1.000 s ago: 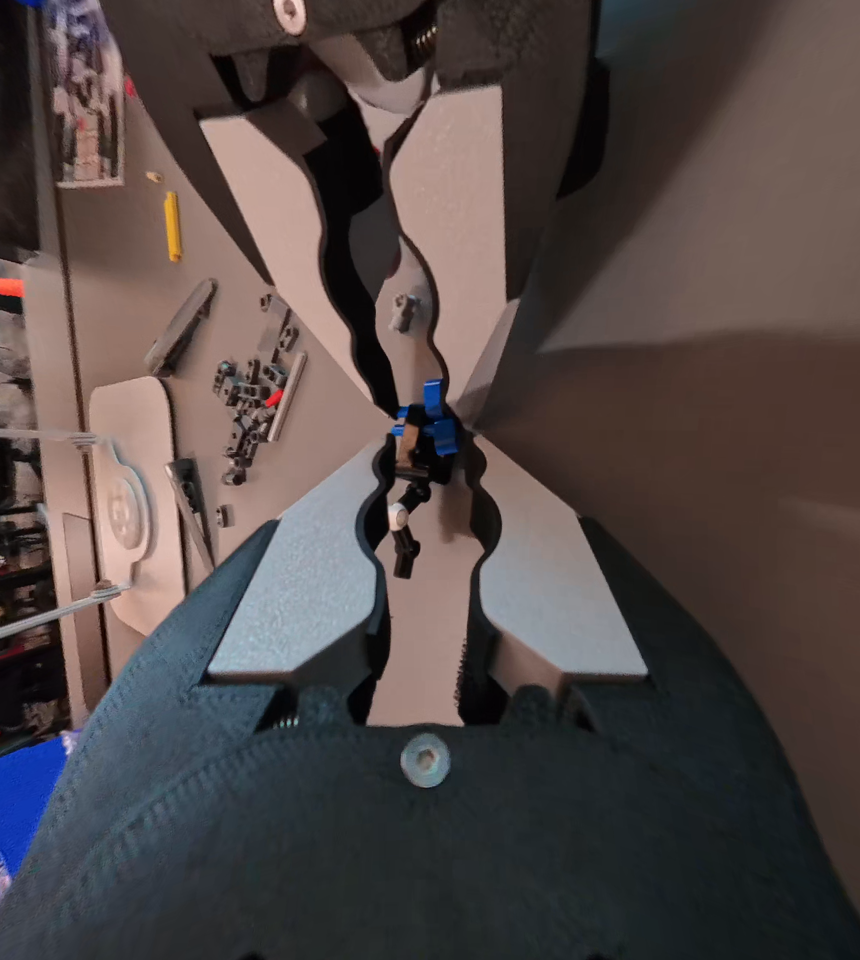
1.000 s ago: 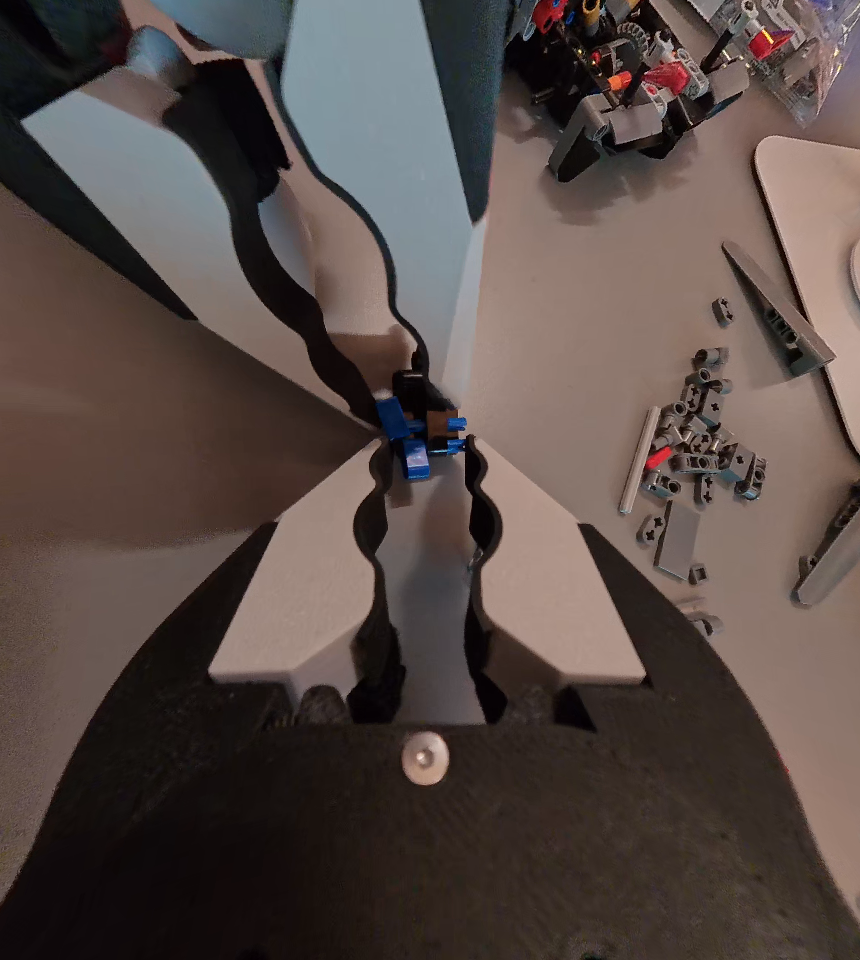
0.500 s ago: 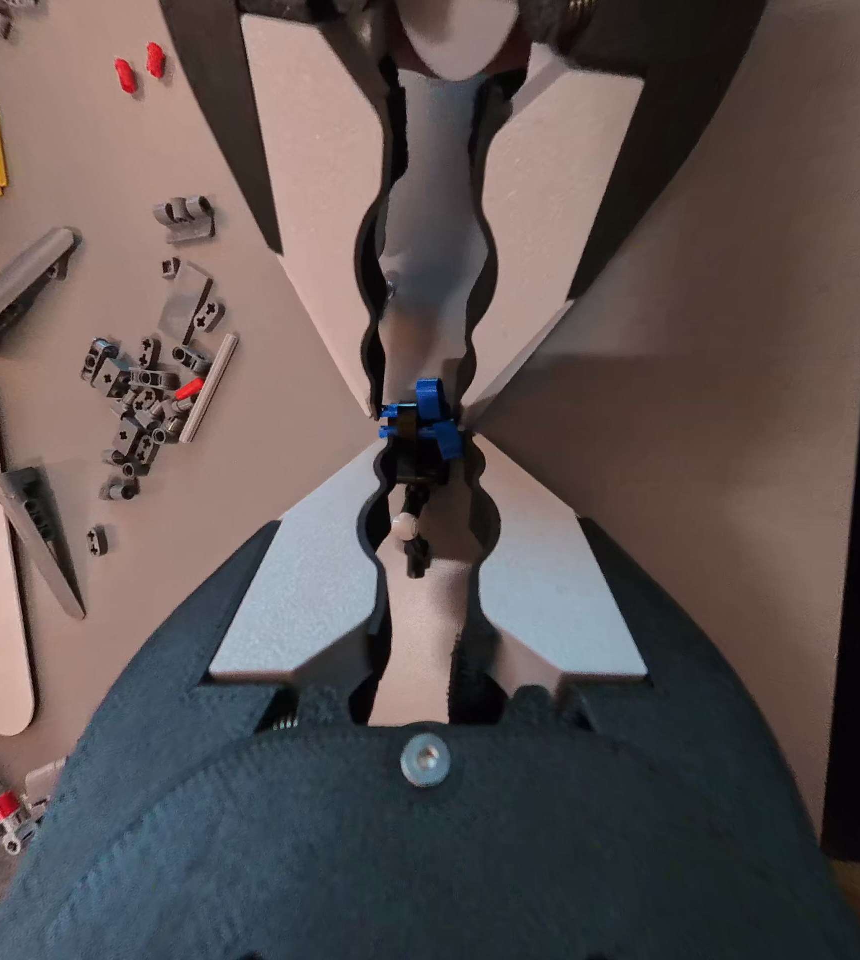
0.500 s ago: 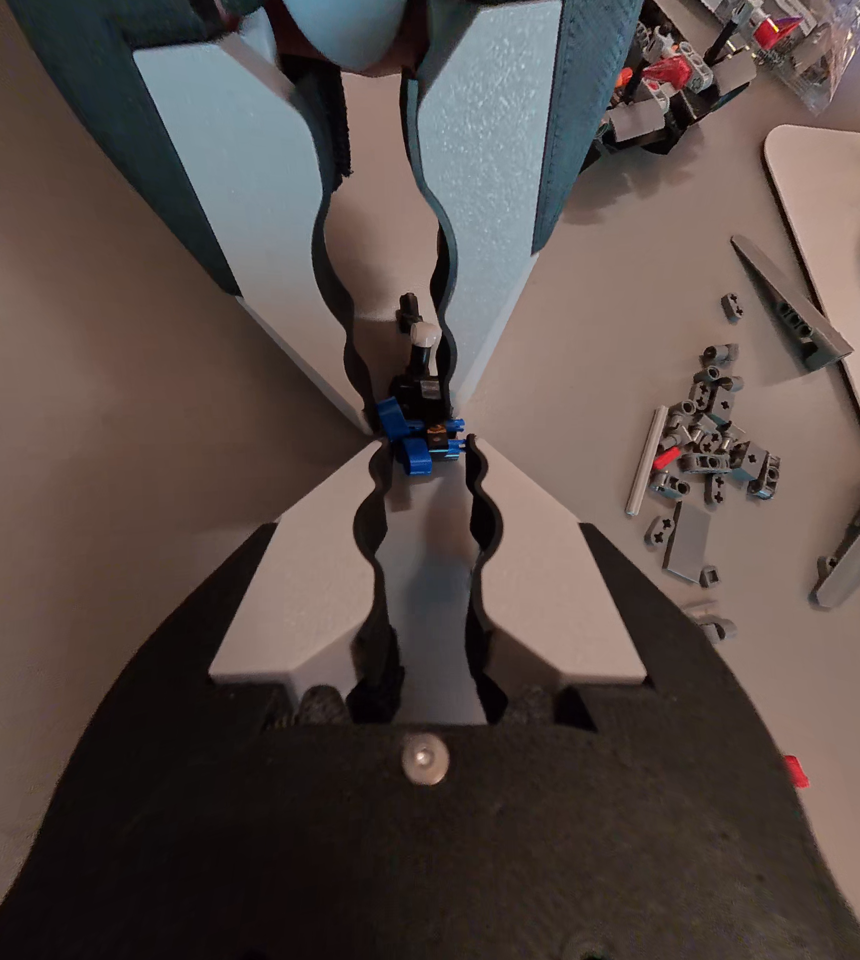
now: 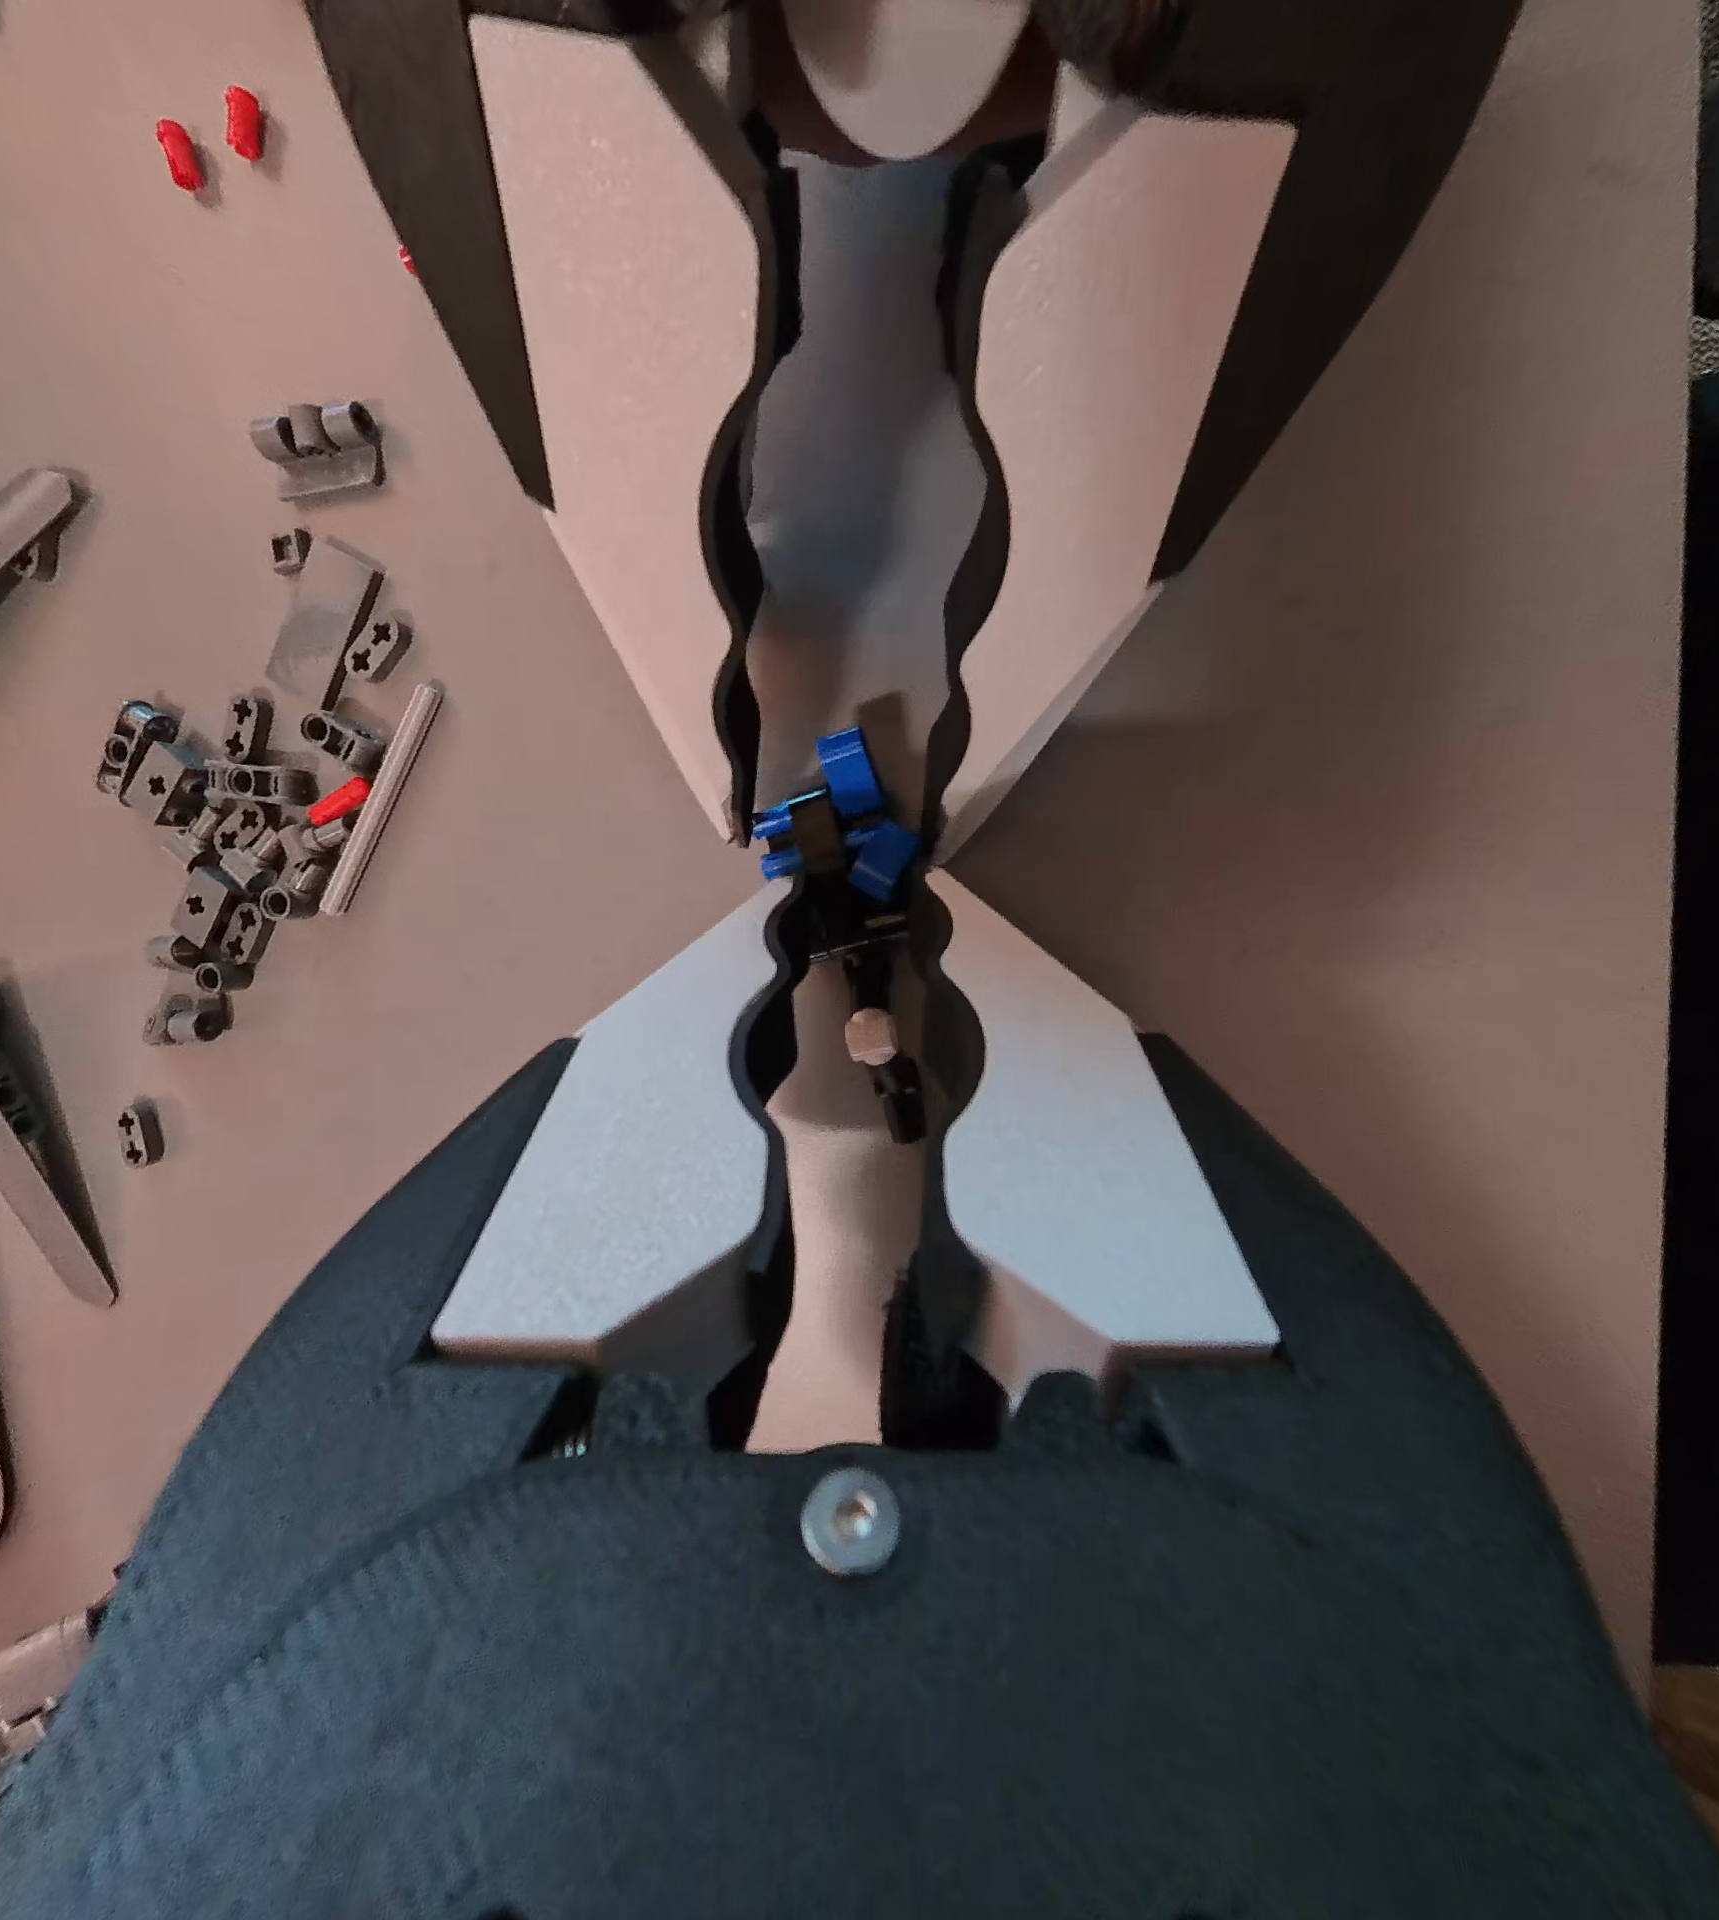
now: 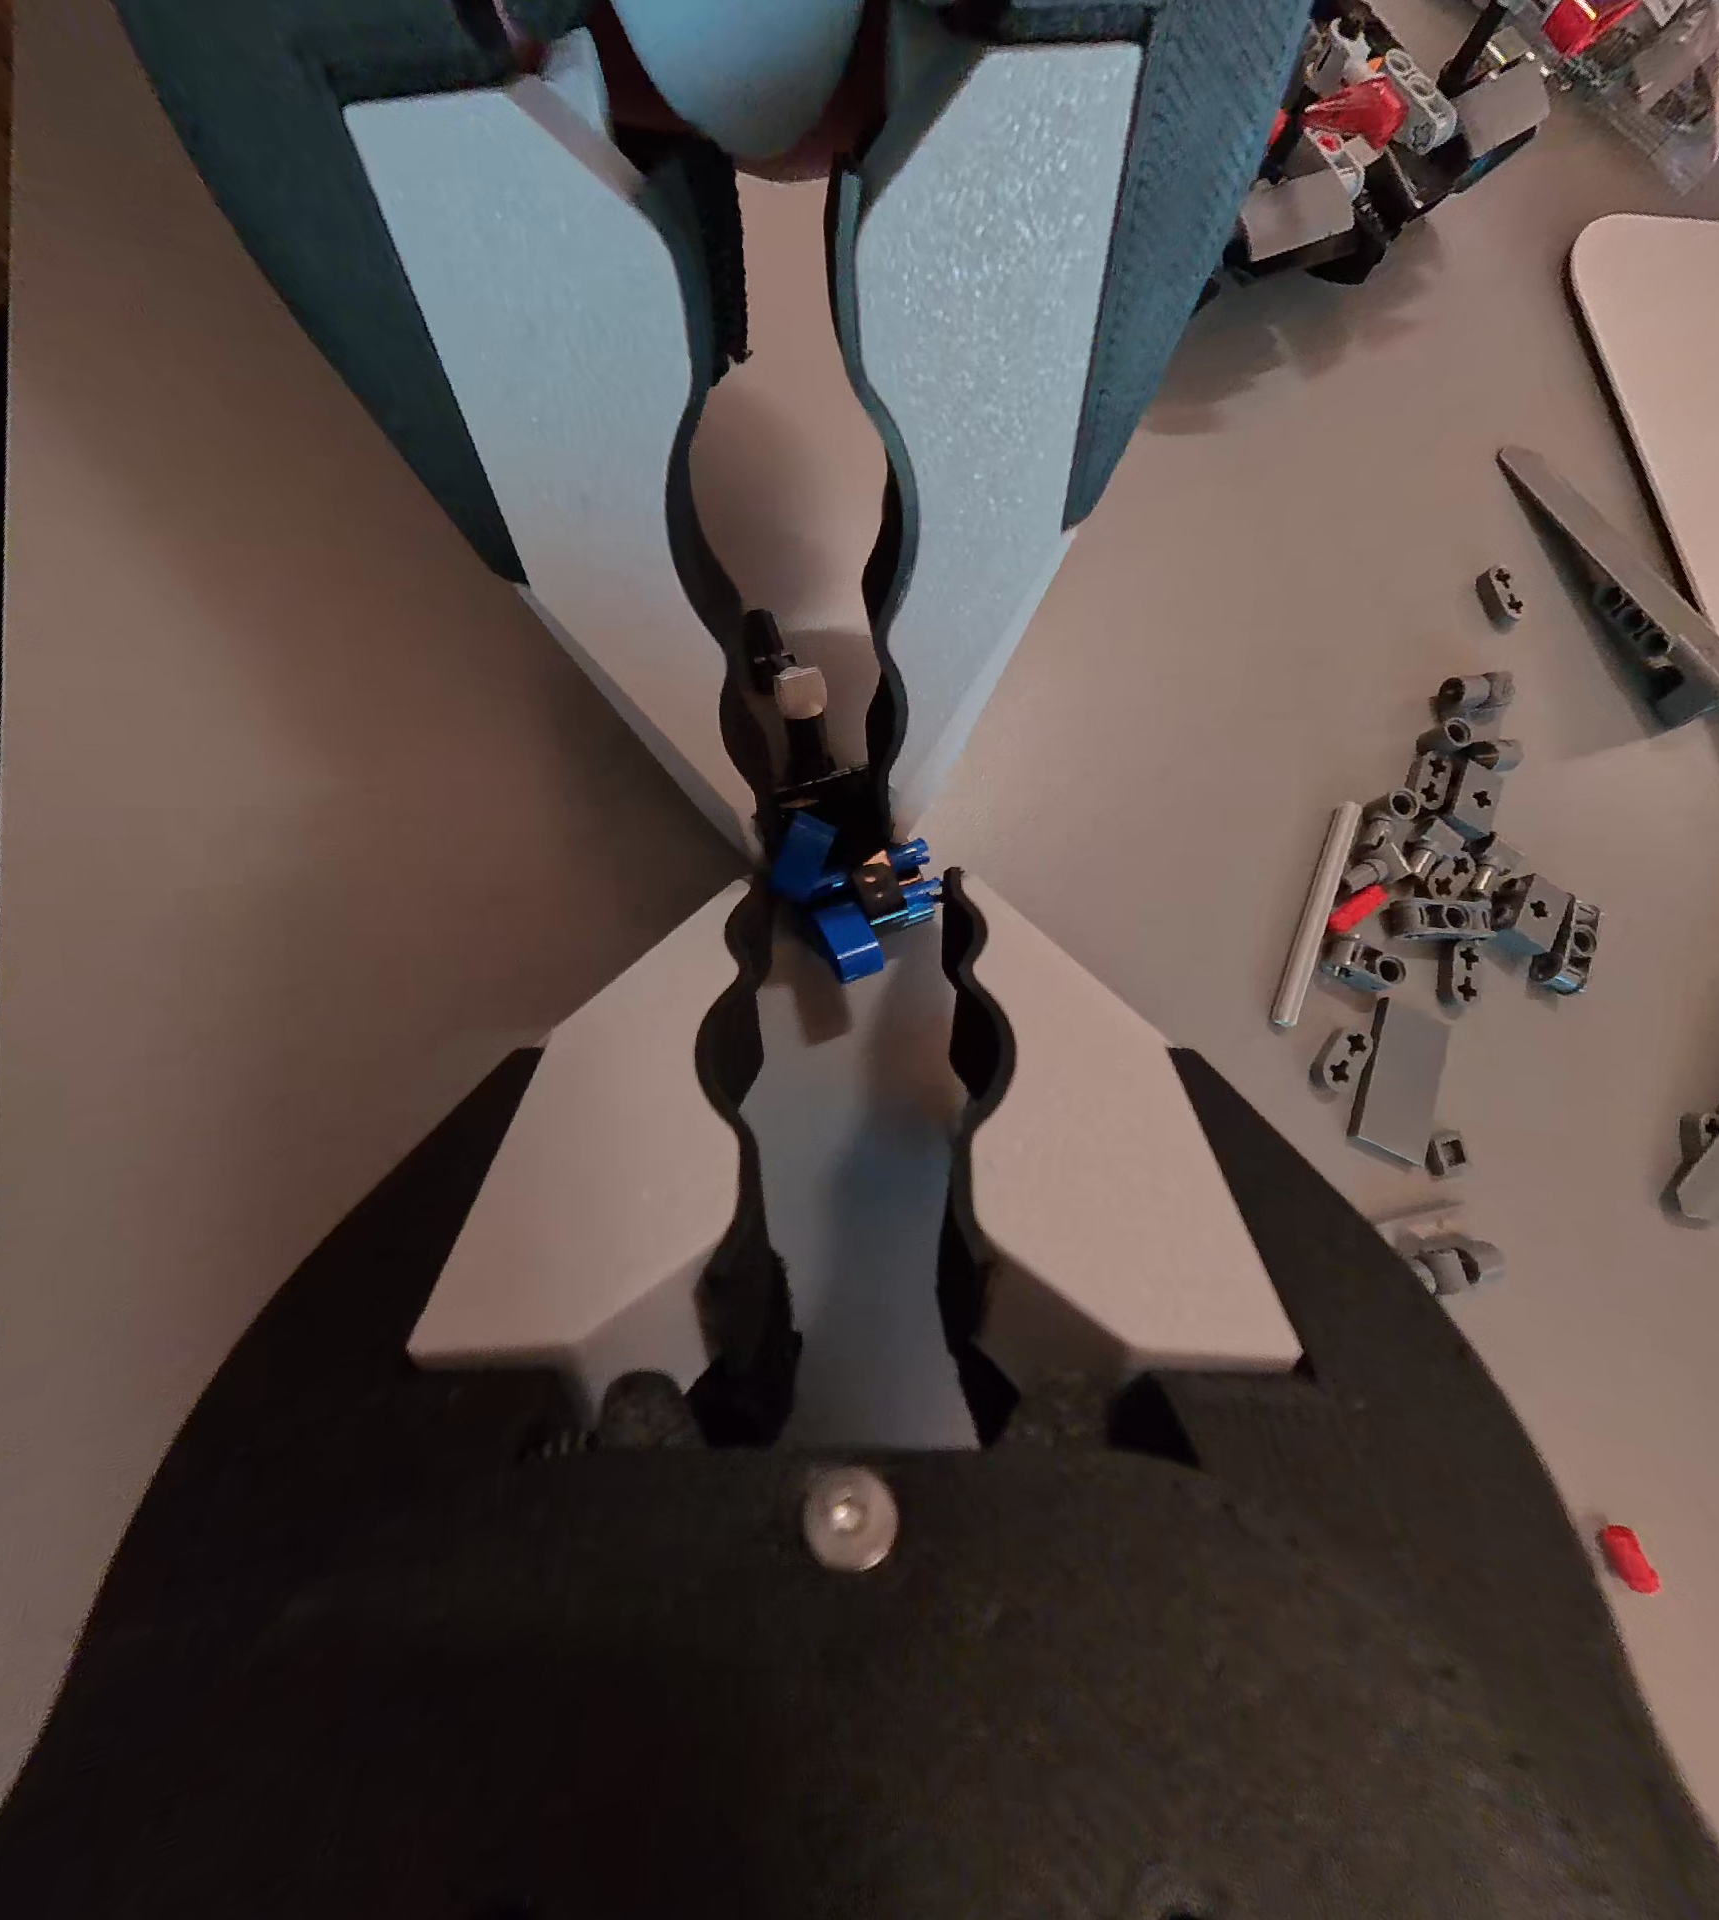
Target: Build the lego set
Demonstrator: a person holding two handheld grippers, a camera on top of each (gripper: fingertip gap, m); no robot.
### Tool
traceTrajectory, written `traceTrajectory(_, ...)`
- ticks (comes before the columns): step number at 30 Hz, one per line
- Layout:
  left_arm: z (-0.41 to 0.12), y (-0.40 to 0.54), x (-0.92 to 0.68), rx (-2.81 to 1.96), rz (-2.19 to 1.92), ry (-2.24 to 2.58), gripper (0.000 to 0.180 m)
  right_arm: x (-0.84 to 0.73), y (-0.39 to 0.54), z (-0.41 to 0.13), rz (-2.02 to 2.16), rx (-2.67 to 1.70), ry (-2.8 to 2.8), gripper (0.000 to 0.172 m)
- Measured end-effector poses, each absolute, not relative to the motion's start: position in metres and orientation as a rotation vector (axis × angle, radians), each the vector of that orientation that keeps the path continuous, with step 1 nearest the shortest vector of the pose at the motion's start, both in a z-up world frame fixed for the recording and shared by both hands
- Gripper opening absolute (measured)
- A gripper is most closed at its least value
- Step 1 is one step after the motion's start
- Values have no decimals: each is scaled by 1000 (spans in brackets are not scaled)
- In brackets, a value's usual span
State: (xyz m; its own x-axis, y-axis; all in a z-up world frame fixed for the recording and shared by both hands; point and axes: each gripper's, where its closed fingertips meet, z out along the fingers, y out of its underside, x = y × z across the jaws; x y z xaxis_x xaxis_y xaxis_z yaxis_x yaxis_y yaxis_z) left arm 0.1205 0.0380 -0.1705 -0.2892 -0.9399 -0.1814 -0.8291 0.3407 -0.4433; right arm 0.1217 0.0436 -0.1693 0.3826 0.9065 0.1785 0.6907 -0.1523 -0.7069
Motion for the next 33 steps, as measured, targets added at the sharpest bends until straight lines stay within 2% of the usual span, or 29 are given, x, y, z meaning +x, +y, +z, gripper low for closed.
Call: traceTrajectory(33,-172,41,125,-1485,-267,2110,16,126,45,-170,385,-1912,-1389,23)
